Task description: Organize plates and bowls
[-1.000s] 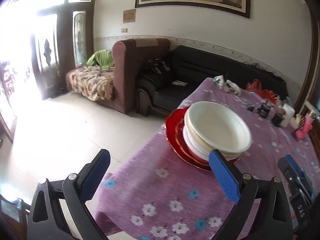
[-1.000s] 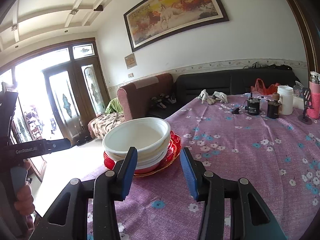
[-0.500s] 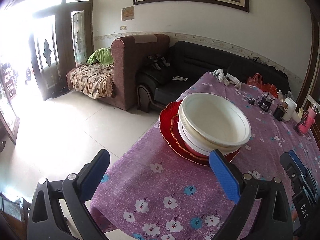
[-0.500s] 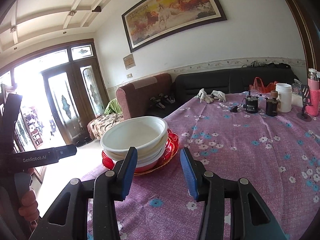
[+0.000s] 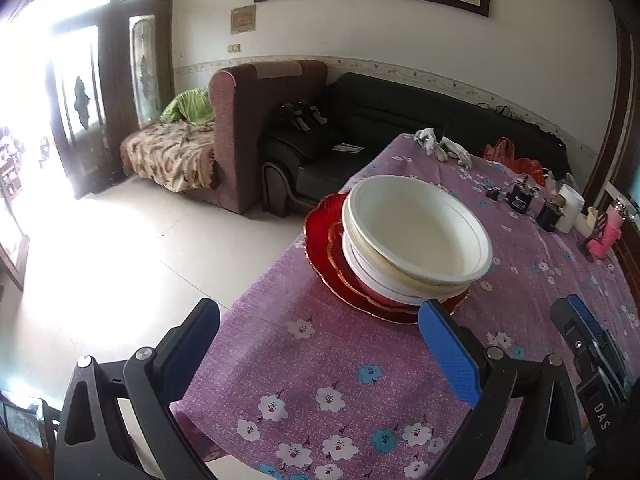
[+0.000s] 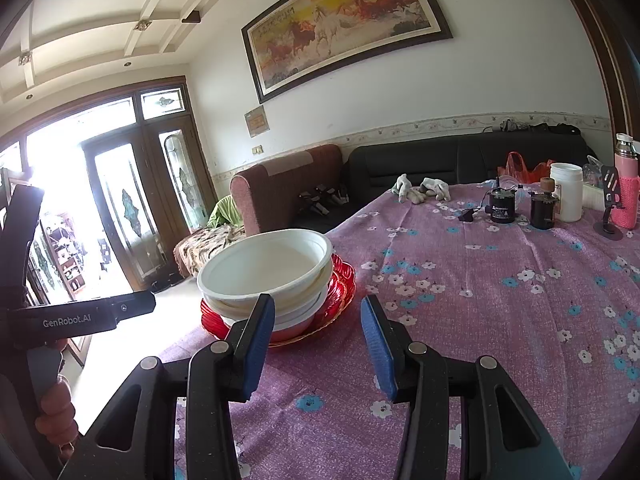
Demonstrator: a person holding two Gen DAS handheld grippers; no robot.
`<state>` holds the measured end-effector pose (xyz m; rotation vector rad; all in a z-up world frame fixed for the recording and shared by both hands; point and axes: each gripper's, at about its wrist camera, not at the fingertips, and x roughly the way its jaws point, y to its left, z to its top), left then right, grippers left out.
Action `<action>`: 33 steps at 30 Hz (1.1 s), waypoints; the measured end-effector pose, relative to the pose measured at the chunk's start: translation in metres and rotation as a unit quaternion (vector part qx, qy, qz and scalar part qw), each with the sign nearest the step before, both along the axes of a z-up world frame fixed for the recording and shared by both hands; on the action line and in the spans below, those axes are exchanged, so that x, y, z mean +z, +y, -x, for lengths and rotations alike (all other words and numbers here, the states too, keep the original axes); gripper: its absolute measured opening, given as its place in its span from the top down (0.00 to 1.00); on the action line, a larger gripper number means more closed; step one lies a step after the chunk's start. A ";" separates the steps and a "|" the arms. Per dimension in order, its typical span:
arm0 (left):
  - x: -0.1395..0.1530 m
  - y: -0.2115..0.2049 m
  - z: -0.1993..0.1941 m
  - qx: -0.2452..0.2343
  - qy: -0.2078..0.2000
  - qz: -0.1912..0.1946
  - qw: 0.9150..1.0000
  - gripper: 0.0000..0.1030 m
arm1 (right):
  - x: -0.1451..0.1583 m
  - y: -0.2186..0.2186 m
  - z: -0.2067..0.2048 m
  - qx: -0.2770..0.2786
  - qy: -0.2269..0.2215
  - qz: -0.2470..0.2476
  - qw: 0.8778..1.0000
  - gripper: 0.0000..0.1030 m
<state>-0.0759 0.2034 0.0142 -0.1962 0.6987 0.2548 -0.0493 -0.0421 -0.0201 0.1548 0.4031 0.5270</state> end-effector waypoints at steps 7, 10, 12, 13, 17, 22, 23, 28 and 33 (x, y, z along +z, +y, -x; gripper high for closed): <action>0.018 0.042 -0.005 -0.086 0.010 0.163 0.983 0.03 | 0.003 -0.001 0.003 0.000 -0.004 -0.005 1.000 0.52; 0.028 0.047 -0.001 -0.099 0.008 0.168 0.981 0.03 | 0.005 0.002 0.003 0.002 -0.008 -0.006 1.000 0.52; 0.031 0.046 0.002 -0.107 0.003 0.182 0.978 0.03 | 0.006 0.005 0.004 0.007 -0.010 -0.006 1.000 0.52; 0.032 0.045 0.002 -0.110 0.002 0.184 0.977 0.03 | 0.006 0.006 0.003 0.009 -0.010 -0.006 1.000 0.52; 0.035 0.037 0.000 -0.100 -0.004 0.180 0.978 0.03 | 0.004 0.009 0.002 0.015 -0.011 -0.004 1.000 0.52; 0.031 0.025 -0.009 -0.070 0.005 0.157 0.985 0.03 | 0.003 0.007 -0.001 0.013 -0.007 -0.008 1.000 0.52; 0.029 0.022 -0.012 -0.057 0.008 0.142 0.988 0.03 | 0.003 0.006 -0.002 0.013 -0.006 -0.010 1.000 0.52; 0.016 0.006 -0.024 -0.017 0.027 0.067 0.997 0.03 | 0.006 0.010 -0.008 0.015 -0.006 -0.007 1.000 0.52; 0.003 0.000 -0.030 -0.003 0.030 0.021 0.999 0.03 | 0.010 0.014 -0.010 0.017 -0.015 -0.004 1.000 0.52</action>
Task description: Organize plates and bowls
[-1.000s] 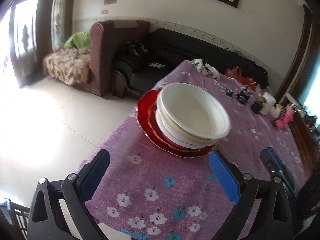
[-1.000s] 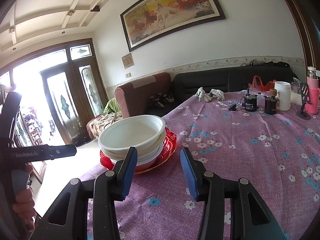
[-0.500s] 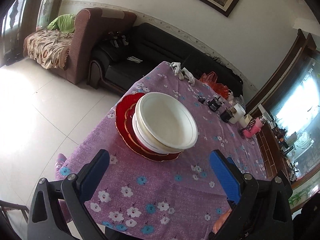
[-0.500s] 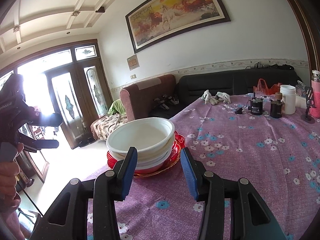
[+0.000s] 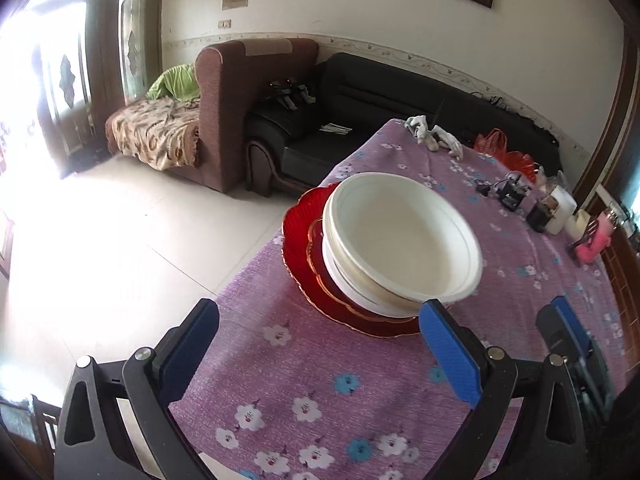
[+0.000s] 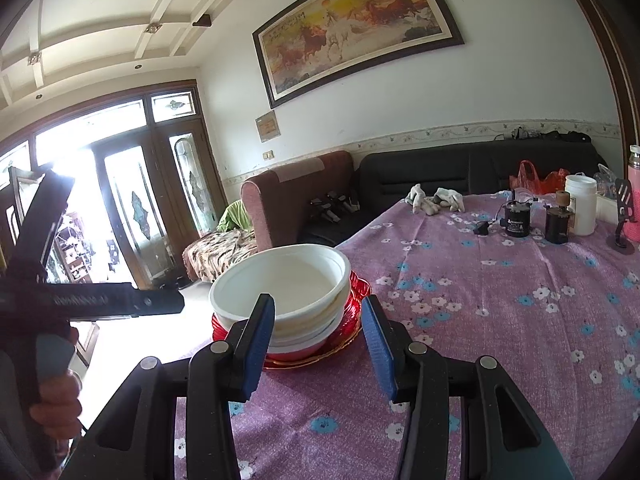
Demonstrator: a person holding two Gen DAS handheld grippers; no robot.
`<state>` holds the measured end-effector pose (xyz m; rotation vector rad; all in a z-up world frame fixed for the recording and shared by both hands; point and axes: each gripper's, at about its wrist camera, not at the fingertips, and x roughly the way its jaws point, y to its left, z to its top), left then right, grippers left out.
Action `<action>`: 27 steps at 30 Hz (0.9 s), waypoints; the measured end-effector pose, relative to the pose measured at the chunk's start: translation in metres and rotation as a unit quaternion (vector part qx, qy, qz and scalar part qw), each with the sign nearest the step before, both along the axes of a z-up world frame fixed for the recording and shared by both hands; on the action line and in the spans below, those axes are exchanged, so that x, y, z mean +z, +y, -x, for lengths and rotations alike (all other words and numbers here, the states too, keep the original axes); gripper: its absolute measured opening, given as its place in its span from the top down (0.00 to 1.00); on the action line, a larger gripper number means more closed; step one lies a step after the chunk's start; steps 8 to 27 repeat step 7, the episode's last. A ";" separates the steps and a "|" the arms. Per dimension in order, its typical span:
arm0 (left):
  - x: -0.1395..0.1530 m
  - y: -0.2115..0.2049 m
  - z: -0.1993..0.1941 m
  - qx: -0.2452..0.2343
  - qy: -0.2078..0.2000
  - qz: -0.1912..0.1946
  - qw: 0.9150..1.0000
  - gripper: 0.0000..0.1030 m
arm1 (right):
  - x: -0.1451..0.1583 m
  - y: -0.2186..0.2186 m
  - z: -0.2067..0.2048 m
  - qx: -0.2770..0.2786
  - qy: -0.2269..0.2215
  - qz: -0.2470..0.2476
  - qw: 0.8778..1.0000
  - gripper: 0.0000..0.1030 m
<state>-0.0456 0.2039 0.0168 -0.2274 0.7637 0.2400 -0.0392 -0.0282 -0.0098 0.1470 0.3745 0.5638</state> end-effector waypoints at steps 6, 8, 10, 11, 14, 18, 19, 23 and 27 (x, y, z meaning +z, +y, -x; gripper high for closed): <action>-0.003 -0.004 0.000 -0.001 -0.009 -0.030 1.000 0.03 | -0.002 0.003 -0.005 -0.004 0.007 0.005 1.000 0.52; -0.003 -0.004 -0.001 -0.009 -0.008 -0.025 1.000 0.03 | -0.002 0.004 -0.005 -0.005 0.007 0.006 1.000 0.52; -0.003 -0.004 -0.001 -0.009 -0.008 -0.025 1.000 0.03 | -0.002 0.004 -0.005 -0.005 0.007 0.006 1.000 0.52; -0.003 -0.004 -0.001 -0.009 -0.008 -0.025 1.000 0.03 | -0.002 0.004 -0.005 -0.005 0.007 0.006 1.000 0.52; -0.003 -0.004 -0.001 -0.009 -0.008 -0.025 1.000 0.03 | -0.002 0.004 -0.005 -0.005 0.007 0.006 1.000 0.52; -0.003 -0.004 -0.001 -0.009 -0.008 -0.025 1.000 0.03 | -0.002 0.004 -0.005 -0.005 0.007 0.006 1.000 0.52; -0.003 -0.004 -0.001 -0.009 -0.008 -0.025 1.000 0.03 | -0.002 0.004 -0.005 -0.005 0.007 0.006 1.000 0.52; -0.003 -0.004 -0.001 -0.009 -0.008 -0.025 1.000 0.03 | -0.002 0.004 -0.005 -0.005 0.007 0.006 1.000 0.52; -0.003 -0.004 -0.001 -0.009 -0.008 -0.025 1.000 0.03 | -0.002 0.004 -0.005 -0.005 0.007 0.006 1.000 0.52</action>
